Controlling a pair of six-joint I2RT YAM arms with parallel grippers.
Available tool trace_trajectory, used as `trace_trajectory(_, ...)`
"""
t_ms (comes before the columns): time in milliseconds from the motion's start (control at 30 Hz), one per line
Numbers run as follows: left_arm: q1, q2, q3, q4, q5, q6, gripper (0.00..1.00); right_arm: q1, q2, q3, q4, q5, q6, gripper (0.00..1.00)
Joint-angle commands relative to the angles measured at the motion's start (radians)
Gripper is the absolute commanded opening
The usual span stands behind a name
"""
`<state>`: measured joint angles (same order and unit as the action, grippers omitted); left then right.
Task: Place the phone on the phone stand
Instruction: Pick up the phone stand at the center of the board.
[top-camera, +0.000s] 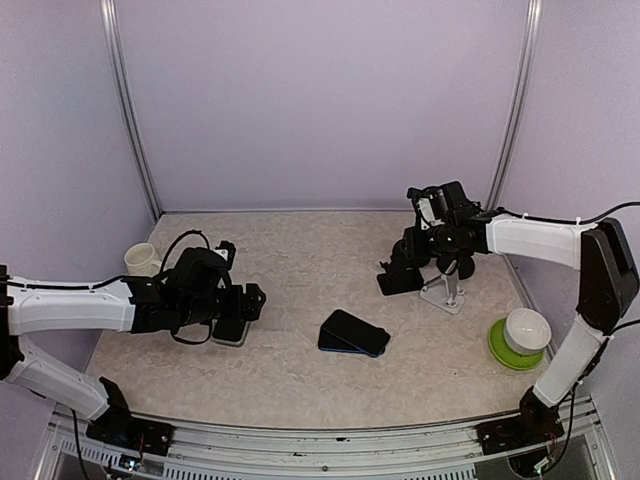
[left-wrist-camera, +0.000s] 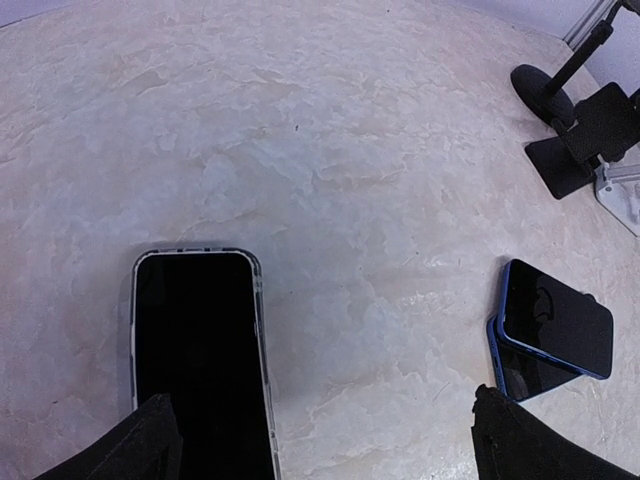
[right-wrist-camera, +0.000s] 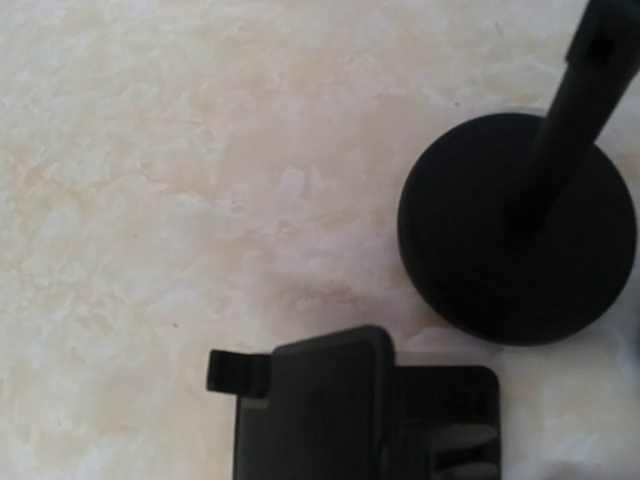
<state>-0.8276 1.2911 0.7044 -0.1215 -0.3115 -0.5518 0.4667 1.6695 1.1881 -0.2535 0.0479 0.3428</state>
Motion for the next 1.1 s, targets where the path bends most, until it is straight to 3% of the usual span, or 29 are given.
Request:
trace_trajectory(0, -0.008, -0.03, -0.013, 0.008, -0.021, -0.008, 0.99, 0.009, 0.009, -0.003, 0.047, -0.022, 0.026, 0.47)
trace_trajectory(167, -0.009, -0.033, -0.009, 0.006, -0.025, -0.004, 0.99, 0.009, 0.018, -0.027, 0.062, -0.04, 0.037, 0.41)
trace_trajectory(667, -0.01, -0.037, -0.005, 0.007, -0.026, 0.0, 0.99, 0.007, 0.021, -0.056, 0.07, 0.009, 0.053, 0.43)
trace_trajectory(1067, -0.01, -0.062, -0.009, -0.002, -0.032, 0.003, 0.99, 0.007, 0.024, -0.064, 0.078, -0.033, 0.059, 0.24)
